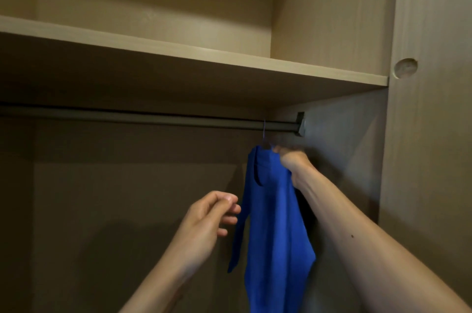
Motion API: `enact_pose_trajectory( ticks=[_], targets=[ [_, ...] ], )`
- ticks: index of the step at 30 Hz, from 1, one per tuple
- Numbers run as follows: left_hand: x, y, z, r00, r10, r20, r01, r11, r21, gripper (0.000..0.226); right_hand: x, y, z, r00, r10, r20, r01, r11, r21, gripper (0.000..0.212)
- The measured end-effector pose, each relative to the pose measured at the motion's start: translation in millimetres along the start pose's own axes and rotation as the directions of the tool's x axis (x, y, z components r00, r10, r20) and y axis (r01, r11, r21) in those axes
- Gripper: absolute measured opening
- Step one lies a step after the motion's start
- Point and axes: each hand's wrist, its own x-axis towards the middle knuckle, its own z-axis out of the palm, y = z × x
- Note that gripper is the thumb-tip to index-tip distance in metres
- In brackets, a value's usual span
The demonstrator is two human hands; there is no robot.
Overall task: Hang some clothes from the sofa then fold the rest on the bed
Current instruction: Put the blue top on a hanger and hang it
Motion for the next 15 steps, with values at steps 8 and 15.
enact_pose_trajectory(
  ticks=[8, 15],
  targets=[
    [0.2, -15.3, 12.5, 0.999, -0.03, -0.035, 0.031, 0.999, 0.034, 0.024, 8.0, 26.3, -11.5, 0.996, -0.09, 0.022, 0.091, 0.993, -0.075, 0.043],
    [-8.1, -18.4, 11.8, 0.997, -0.001, -0.083, 0.001, 1.0, 0.001, 0.02, -28.8, 33.9, -22.4, 0.919, -0.374, -0.121, 0.315, 0.884, -0.345, 0.026]
  ],
)
